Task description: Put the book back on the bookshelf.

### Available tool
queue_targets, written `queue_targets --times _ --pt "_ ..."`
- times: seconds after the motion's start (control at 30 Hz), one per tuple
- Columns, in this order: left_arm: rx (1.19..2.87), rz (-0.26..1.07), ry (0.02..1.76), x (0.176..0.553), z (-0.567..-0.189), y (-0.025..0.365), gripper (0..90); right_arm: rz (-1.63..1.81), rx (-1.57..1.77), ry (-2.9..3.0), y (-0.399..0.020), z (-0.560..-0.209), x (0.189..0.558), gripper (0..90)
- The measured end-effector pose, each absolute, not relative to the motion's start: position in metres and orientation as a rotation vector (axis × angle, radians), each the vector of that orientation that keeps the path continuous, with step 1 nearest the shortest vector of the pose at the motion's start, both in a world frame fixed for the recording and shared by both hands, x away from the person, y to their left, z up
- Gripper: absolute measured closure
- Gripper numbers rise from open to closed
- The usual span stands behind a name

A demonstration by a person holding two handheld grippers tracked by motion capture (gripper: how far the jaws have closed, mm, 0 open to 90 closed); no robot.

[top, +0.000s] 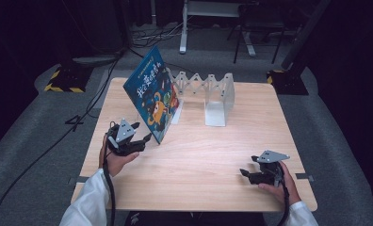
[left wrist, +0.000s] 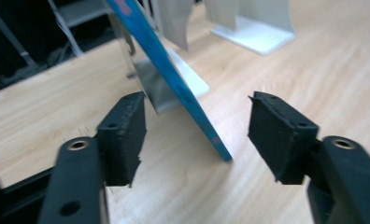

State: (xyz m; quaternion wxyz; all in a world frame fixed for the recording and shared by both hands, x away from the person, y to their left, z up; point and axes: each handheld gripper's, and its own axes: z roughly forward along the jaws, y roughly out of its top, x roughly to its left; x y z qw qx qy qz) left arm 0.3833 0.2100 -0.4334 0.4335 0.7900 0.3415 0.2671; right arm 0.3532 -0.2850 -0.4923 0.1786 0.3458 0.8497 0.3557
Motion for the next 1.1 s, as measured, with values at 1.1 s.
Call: queue_targets --times 1.1 --pt "2.356 0.612 0.832 0.336 -0.479 0.221 19.3 0.856 1.068 2.336 -0.327 -0.49 0.328 24.6"
